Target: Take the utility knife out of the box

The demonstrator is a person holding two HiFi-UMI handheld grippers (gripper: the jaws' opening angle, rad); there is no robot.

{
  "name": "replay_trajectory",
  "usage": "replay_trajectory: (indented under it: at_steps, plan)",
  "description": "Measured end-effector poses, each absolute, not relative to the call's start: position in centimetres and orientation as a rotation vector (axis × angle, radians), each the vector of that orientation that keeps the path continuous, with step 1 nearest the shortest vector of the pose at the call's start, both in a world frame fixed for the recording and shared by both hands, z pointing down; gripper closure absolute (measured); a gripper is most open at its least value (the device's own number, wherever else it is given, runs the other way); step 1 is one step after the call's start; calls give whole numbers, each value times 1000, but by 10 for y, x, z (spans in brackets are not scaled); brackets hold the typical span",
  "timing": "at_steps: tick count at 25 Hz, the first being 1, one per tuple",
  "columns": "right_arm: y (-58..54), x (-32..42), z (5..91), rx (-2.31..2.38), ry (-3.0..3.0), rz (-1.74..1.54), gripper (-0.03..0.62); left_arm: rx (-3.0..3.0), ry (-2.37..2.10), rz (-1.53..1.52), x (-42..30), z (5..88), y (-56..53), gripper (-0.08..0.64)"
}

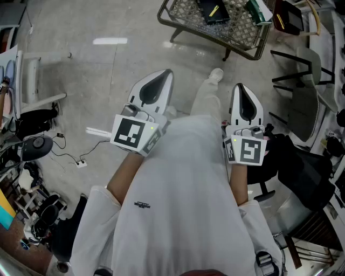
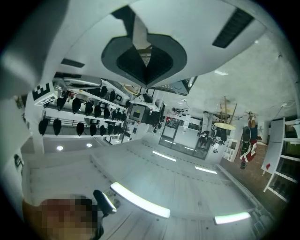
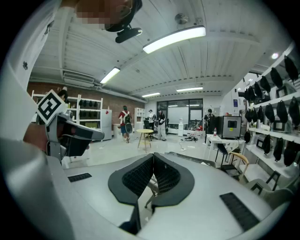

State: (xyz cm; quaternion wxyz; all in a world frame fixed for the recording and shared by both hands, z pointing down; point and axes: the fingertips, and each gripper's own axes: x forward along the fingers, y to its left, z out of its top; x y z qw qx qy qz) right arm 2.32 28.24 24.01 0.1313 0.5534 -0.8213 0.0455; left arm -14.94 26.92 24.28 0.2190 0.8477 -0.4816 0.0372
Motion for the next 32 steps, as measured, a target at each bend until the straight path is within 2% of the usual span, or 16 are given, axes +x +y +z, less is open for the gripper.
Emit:
replay_trajectory:
  at_steps: [5, 16, 32]
  plan:
    - [331, 4, 231, 1586, -2370, 80, 592, 2396, -1275, 118, -145, 236, 311, 560]
    - [342, 43, 207, 1636, -2429, 68, 592, 2417, -1344, 121, -121, 216, 341, 560]
    - [341, 94, 217, 1568, -2536, 50, 591, 2385, -1454, 193, -75, 215, 341, 560]
